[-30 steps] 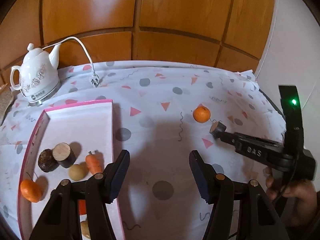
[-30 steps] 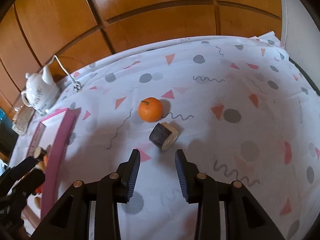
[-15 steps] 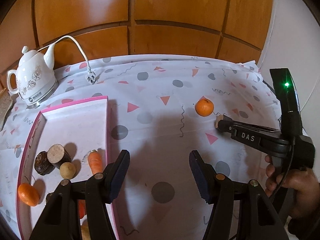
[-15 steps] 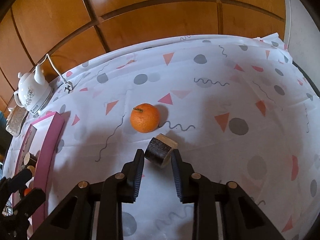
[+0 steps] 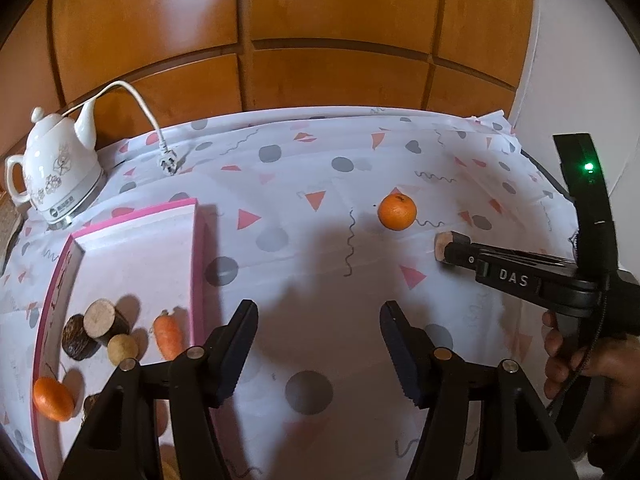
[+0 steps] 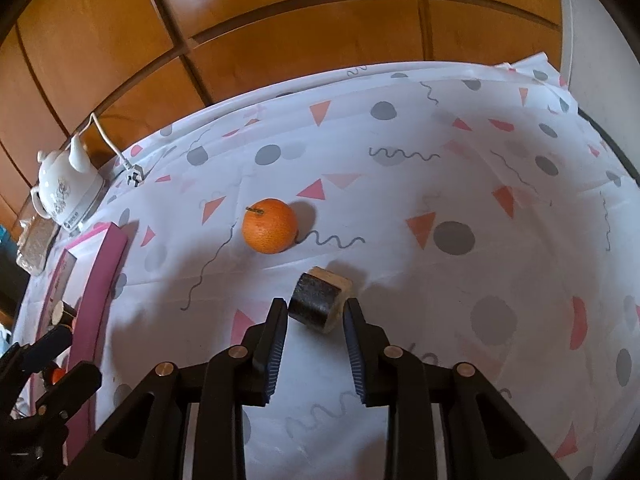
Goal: Organize fruits
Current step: 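Move the left tool to the orange while the right tool reaches for the brown log piece, then grasp the orange with the left tool while the right tool grasps the brown log piece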
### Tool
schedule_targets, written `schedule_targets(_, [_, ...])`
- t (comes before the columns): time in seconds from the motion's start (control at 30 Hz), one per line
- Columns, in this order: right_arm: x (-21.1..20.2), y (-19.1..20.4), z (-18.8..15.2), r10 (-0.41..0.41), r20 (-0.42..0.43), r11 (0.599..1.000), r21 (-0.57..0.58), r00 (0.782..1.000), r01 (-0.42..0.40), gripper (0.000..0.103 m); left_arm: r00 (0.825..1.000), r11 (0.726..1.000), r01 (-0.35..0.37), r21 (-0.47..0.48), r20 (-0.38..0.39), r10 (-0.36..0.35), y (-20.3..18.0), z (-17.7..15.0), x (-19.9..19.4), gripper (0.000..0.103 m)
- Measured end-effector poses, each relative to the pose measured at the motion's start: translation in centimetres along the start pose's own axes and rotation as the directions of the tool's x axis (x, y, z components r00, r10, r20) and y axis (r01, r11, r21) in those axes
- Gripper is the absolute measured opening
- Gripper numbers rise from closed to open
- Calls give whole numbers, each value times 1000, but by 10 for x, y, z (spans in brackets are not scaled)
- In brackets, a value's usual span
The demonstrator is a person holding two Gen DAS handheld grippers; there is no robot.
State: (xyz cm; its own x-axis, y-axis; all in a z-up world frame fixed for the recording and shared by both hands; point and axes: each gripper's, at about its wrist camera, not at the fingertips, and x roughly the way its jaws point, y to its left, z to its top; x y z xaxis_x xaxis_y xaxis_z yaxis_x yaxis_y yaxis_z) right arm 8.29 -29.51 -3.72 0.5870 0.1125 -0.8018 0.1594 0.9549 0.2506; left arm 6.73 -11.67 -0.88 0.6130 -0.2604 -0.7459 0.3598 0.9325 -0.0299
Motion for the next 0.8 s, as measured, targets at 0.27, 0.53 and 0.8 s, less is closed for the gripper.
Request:
schedule_targets(0.27, [-11,-21,-2,4,9,999,51,1000,-4,36,999,1000,19,7,-34,-19,-12,10,20,65])
schedule_targets(0.53, [-25,-31,-8,-14,32,998,66,999,12,36,993,996,82,-21,-78,-84,-16,29,48,65])
schedule_targets(0.8, [-31,-35,-12,-6,39,998,66,999,3,36,980,985,172,3,-98,-171,-41,68,84,65])
